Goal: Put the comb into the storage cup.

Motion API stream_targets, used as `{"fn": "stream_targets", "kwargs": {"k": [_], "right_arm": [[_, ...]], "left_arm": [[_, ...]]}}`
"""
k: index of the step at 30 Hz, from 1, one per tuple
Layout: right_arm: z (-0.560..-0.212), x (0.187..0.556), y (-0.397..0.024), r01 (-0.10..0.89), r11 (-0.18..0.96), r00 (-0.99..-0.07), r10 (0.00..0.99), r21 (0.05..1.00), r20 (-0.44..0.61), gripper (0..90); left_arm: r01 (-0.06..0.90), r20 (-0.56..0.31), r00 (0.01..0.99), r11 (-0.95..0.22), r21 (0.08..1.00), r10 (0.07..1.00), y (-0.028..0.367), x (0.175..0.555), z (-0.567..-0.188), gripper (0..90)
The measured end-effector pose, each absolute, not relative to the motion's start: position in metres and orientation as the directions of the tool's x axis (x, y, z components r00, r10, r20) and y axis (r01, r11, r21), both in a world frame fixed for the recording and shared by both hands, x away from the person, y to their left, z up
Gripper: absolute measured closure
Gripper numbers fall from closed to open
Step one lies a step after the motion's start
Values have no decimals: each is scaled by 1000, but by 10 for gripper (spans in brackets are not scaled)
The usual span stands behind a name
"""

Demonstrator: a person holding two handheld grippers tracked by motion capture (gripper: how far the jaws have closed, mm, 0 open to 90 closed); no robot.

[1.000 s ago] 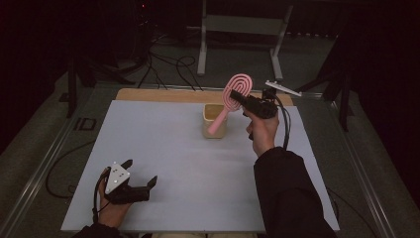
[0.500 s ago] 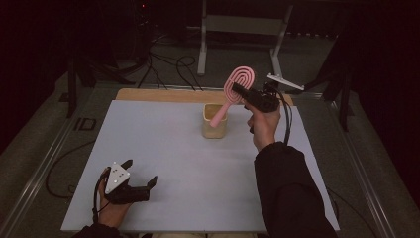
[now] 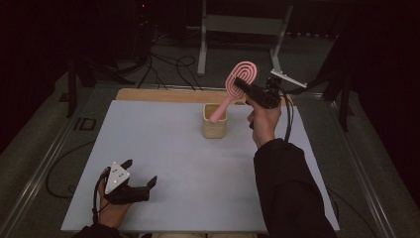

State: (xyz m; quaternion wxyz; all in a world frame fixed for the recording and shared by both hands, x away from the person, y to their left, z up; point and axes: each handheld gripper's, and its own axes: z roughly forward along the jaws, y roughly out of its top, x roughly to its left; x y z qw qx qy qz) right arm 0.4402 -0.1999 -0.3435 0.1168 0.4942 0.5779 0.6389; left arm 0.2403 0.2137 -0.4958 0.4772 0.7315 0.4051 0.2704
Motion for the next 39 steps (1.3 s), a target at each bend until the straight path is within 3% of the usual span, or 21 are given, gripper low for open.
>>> {"fn": "stream_targets", "kwargs": {"k": [39], "right_arm": [[-351,452,-184,385,-276,-437,786,880,438,635]], "left_arm": [[335,7,521,-212,918,853,215,238,-496,0]]}}
